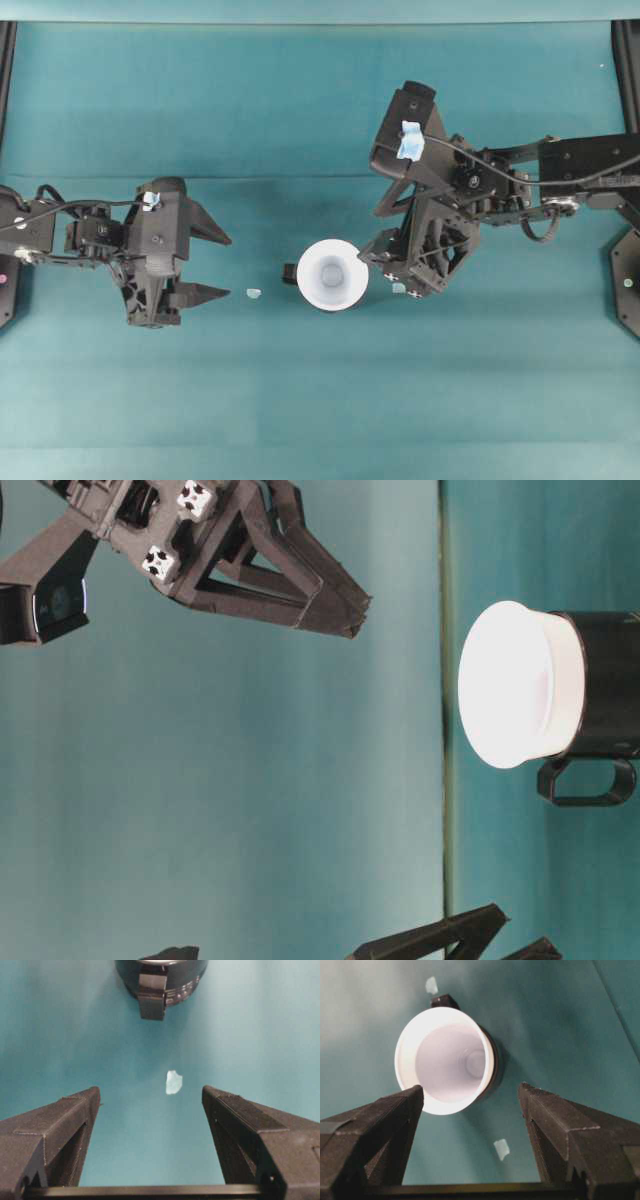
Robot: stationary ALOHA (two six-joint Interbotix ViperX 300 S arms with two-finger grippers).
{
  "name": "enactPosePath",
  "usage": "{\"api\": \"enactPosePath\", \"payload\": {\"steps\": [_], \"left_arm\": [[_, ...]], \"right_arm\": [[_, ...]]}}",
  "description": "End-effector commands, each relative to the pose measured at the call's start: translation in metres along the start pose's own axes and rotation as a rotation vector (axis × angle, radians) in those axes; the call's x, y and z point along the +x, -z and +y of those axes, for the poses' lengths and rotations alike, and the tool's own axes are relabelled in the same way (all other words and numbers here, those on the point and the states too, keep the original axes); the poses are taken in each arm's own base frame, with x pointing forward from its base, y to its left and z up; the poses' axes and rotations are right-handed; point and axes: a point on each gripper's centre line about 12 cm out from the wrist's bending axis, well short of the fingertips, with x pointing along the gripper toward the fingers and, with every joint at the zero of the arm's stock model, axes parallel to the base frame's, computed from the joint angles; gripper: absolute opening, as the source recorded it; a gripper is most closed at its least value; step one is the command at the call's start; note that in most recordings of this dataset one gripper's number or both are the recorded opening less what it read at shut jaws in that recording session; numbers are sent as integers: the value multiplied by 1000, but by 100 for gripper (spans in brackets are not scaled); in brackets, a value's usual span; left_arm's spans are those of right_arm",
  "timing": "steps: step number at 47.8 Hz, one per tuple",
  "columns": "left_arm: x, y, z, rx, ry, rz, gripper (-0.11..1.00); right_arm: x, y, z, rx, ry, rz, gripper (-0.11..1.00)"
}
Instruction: Put the paper cup into the moved cup holder.
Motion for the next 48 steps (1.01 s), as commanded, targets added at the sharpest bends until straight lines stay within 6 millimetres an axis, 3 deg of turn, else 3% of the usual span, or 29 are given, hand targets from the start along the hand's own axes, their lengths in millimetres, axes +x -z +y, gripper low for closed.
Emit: {"api": "enactPosePath", "payload": {"steps": [1,48], "left_arm": [[-2,-9,0,3,1,-29,82],[0,-7,-1,3,1,-25,82]], "right_arm": [[-10,-6,4,-7,-15,-35,82],[-12,2,-6,6,-5,-37,82]]}}
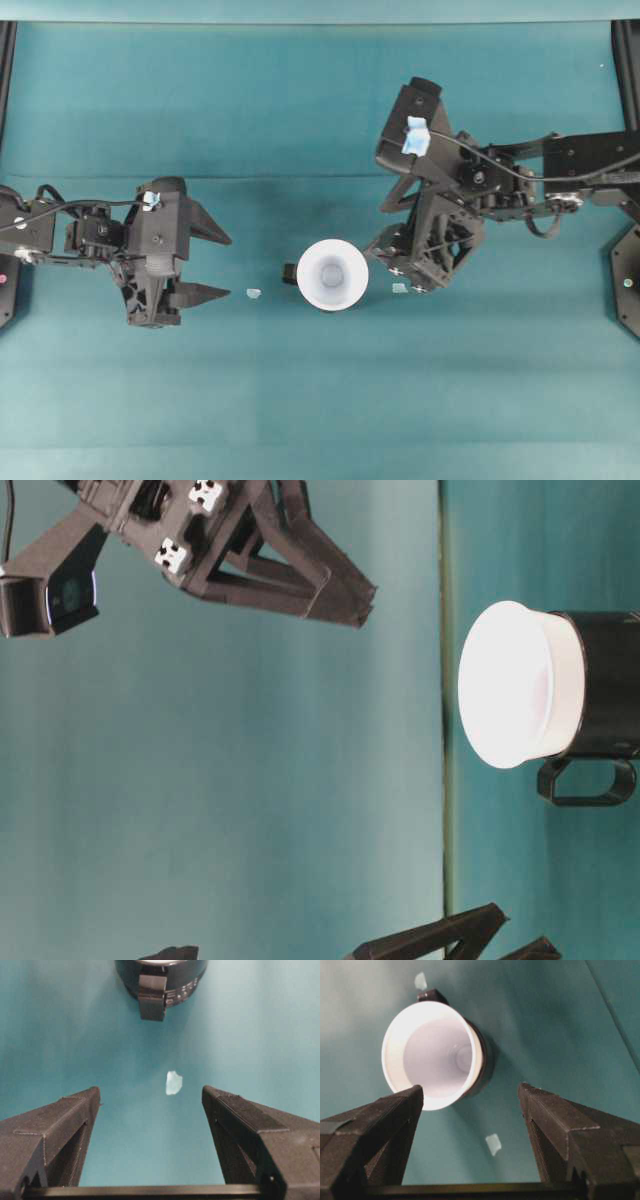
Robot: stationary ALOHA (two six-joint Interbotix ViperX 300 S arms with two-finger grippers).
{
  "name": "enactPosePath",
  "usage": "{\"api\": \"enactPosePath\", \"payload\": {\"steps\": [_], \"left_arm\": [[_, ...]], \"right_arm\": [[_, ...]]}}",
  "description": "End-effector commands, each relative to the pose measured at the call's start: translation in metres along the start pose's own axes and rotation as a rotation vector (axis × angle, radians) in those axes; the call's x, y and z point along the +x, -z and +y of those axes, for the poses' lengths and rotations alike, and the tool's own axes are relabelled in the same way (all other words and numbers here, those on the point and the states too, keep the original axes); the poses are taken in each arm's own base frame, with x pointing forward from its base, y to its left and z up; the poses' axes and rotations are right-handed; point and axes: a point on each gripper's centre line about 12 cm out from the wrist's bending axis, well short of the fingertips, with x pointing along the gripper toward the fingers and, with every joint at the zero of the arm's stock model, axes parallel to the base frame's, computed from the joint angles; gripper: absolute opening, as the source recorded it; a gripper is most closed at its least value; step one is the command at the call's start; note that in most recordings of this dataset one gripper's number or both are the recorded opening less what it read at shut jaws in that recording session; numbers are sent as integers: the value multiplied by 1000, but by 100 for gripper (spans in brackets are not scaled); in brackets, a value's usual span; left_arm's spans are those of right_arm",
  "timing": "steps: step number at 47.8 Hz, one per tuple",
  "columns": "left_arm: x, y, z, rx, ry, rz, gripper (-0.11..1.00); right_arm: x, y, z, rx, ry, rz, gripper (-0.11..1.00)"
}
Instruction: Put the paper cup into the moved cup holder.
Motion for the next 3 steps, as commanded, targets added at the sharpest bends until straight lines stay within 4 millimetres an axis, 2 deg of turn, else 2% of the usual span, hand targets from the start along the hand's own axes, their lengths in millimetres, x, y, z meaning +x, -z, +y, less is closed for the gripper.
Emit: {"api": "enactPosePath", "payload": {"steps": [1,3], "left_arm": [[0,-7,-1,5,1,-28,82],[2,-6,-1,5,1,-28,82]], "right_arm": [[-10,-4,2,-7,-18,-44,82],[-11,-3,2,-10,-21,-51,82]]}}
